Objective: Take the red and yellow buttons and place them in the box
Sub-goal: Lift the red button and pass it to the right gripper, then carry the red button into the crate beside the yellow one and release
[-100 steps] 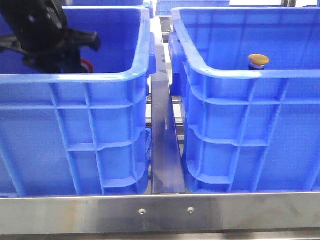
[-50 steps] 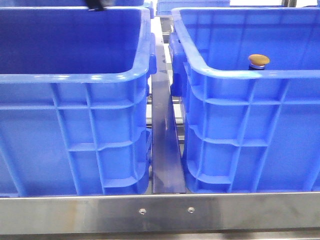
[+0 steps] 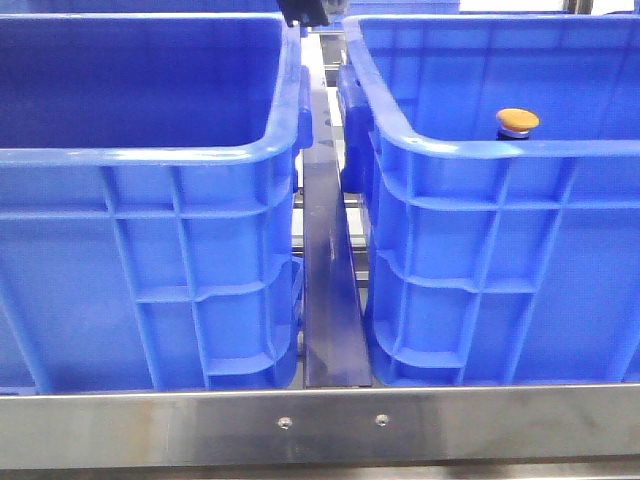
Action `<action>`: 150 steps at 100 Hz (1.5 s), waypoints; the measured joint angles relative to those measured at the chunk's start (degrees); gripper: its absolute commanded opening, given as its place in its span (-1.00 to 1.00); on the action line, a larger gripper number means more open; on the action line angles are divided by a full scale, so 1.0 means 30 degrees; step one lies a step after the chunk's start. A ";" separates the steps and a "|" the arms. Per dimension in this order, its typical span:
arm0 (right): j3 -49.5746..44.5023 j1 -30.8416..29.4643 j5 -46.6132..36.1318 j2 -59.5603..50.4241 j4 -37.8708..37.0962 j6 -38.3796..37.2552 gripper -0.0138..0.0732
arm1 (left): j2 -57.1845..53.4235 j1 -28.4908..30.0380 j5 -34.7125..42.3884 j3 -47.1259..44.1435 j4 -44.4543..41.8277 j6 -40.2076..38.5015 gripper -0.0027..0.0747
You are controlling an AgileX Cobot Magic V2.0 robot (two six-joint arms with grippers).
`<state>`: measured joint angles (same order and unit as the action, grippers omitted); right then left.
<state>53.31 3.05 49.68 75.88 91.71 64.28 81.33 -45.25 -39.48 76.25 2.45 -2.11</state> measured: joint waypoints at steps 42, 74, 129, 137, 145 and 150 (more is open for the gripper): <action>0.0276 0.1141 0.2303 0.2244 0.1358 -0.1534 0.61 | 0.0000 0.0000 0.0000 0.0000 0.0000 0.0000 -0.72; 0.0753 0.1873 0.1980 0.2485 0.1612 -0.1586 0.27 | 0.0000 0.0000 0.0000 0.0000 0.0000 0.0000 -0.72; 0.0783 0.1762 0.1457 0.2560 0.1612 -0.0943 -0.21 | -0.0027 0.0000 -0.0601 0.0000 -0.0314 0.0000 0.81; 0.0783 0.1148 0.1457 0.2521 0.1612 0.0033 -0.21 | -0.0039 0.0000 -0.0639 0.0000 -0.0438 0.0000 0.81; 0.0783 -0.0082 0.1406 0.2274 0.1612 0.1241 -0.21 | -0.0197 0.0000 -0.0734 0.0000 -0.0523 0.0000 0.81; 0.0783 -0.0930 0.1302 0.2012 0.1566 0.2120 -0.21 | -0.0289 0.0000 -0.0811 0.0000 -0.0569 0.0000 0.81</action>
<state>55.66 0.26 53.58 81.92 96.41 70.64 80.46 -45.25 -41.91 76.25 0.74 -2.11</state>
